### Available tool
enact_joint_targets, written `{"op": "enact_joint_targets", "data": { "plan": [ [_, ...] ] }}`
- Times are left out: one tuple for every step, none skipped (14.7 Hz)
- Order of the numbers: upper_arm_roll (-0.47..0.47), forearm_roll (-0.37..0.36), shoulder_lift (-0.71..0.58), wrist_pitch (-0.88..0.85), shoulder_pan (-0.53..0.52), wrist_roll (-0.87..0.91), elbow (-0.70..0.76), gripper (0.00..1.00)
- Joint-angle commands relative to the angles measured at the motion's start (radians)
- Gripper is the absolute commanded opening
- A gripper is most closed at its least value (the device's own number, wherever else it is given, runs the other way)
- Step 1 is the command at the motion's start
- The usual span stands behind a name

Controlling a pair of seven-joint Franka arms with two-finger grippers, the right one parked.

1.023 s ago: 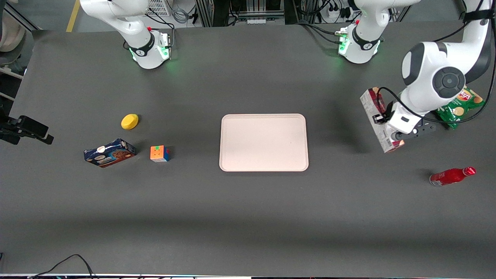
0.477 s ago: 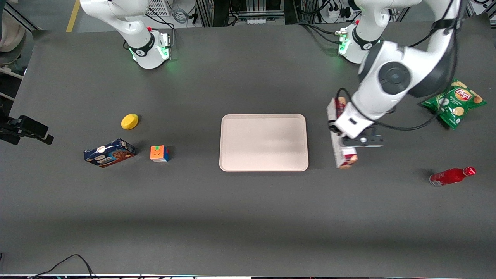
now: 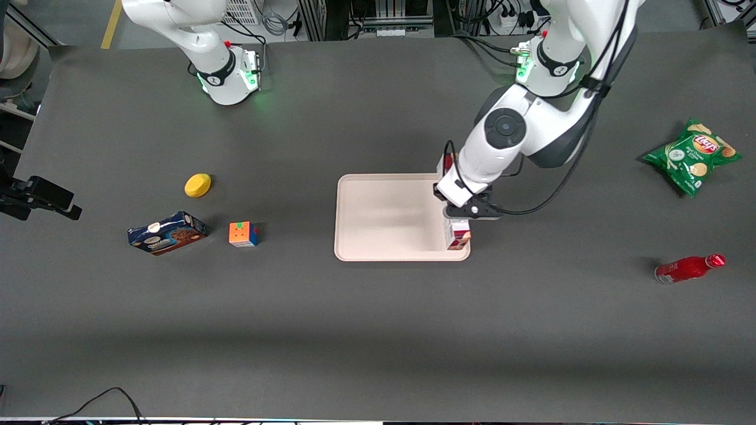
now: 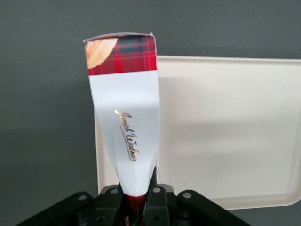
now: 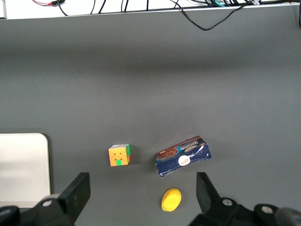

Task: Place red cookie box on tray
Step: 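Lower the cookie box onto the tray with the left gripper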

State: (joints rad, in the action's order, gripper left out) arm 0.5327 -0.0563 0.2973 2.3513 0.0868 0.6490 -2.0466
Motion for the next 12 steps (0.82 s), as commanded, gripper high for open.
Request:
{"op": "enact_joint_targets", "data": {
  "plan": [
    [0.000,-0.098,0.020,0.112,0.025,0.079,-0.083,0.00],
    [0.000,-0.140,0.035,0.114,0.025,0.121,-0.083,0.00],
    [0.001,-0.172,0.049,0.115,0.030,0.158,-0.083,0.00],
    [0.001,-0.191,0.062,0.121,0.036,0.178,-0.081,0.00],
    [0.001,-0.198,0.074,0.135,0.036,0.182,-0.080,0.00],
    [0.000,-0.200,0.088,0.149,0.036,0.184,-0.076,0.00],
    [0.000,-0.204,0.101,0.152,0.036,0.184,-0.070,0.00],
    [-0.003,-0.215,0.115,0.152,0.036,0.184,-0.066,0.00],
    [-0.005,-0.232,0.129,0.154,0.036,0.185,-0.060,0.00],
    [-0.010,-0.244,0.132,0.155,0.036,0.185,-0.060,0.00],
    [-0.013,-0.247,0.137,0.158,0.036,0.185,-0.060,0.00],
    [-0.014,-0.247,0.143,0.158,0.036,0.185,-0.058,0.00]
  ]
}}
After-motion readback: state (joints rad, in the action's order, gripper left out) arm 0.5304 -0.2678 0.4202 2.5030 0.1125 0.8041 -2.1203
